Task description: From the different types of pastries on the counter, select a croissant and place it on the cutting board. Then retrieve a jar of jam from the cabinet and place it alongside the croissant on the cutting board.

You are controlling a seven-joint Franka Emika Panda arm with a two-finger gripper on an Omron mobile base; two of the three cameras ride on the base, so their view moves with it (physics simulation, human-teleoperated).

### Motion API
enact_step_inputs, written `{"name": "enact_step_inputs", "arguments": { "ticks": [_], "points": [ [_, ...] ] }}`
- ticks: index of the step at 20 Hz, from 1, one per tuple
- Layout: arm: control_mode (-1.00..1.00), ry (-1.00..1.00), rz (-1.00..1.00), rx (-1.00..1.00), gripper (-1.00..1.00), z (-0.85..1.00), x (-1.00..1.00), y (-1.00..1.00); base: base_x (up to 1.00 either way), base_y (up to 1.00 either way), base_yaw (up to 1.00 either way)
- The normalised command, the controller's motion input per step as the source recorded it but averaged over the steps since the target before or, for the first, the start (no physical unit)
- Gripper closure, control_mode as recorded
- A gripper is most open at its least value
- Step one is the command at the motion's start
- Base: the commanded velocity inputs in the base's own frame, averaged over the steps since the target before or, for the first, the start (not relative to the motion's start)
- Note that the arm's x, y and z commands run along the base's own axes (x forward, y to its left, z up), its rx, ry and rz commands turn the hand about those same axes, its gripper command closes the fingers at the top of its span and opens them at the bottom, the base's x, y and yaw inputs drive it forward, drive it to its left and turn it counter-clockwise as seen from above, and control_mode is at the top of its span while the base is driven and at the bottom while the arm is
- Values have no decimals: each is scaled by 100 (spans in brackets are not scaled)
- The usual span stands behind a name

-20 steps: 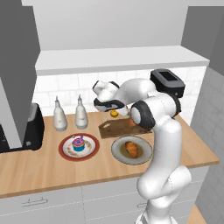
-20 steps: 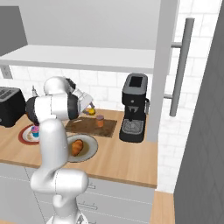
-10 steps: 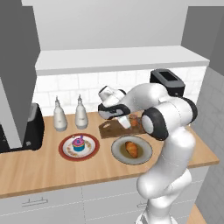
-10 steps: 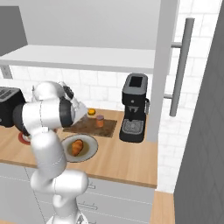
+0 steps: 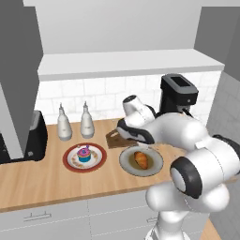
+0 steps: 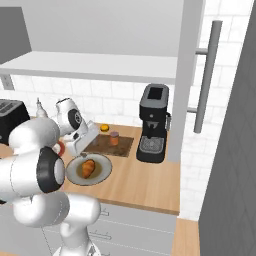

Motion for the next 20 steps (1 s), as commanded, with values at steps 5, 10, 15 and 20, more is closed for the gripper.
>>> {"name": "enact_step_inputs", "arguments": {
  "ticks": [5,10,15,20],
  "points": [
    [-100,-19,-41,9,-100,14,-36,28,0,0,0],
    [-100,3,-38,18,-100,58,18,17,0,0,0],
    [-100,0,-40,17,-100,36,5,10,0,0,0],
    [-100,0,-45,15,-100,-8,-13,3,0,0,0]
  ]
}}
